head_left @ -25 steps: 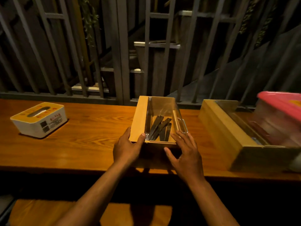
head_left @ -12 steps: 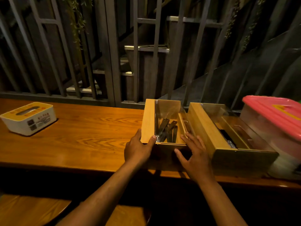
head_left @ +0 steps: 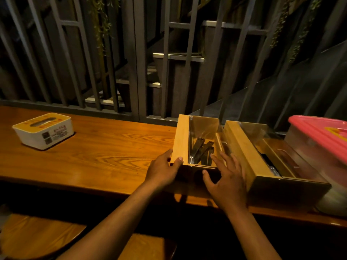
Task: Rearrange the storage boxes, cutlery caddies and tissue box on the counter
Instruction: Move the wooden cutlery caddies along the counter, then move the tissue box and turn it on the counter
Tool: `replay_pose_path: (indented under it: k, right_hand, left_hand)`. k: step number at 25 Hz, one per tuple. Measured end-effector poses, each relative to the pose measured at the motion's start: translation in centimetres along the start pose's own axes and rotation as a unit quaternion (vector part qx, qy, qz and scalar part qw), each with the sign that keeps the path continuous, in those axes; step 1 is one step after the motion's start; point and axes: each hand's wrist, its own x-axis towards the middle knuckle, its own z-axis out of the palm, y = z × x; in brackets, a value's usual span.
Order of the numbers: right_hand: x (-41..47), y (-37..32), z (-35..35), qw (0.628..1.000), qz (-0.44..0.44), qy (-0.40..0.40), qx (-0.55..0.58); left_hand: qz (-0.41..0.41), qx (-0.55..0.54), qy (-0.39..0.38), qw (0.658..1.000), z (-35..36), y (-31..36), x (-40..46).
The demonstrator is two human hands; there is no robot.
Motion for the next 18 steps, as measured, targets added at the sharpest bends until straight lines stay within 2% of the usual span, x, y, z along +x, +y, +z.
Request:
replay_pose_path:
  k: [3, 6, 13, 18]
  right_hand:
    - [0.2, -5.2, 2.0, 0.998, -0.061, 0.023, 0.009]
    - [0.0, -11.8, 6.5, 0.992, -0.119, 0.008, 0.052]
    - [-0.5, -27.8, 20.4, 0.977, -0.164, -0.1, 0.096]
    - [-1.2, -35.7, 27.2, 0.968, -0.189, -0.146, 0.08]
  left_hand:
    - [0.063, 0.12, 0.081, 0.987, -5.6, -2.4, -0.4]
    - [0.096, 0.193, 0.134, 0.967, -13.0, -6.9, -0.1]
    - [0.023, 0.275, 0.168, 0.946, -28.8, -21.2, 4.8]
    - [-0.036, 0.32, 0.183, 0.929, -36.8, -27.1, 11.7]
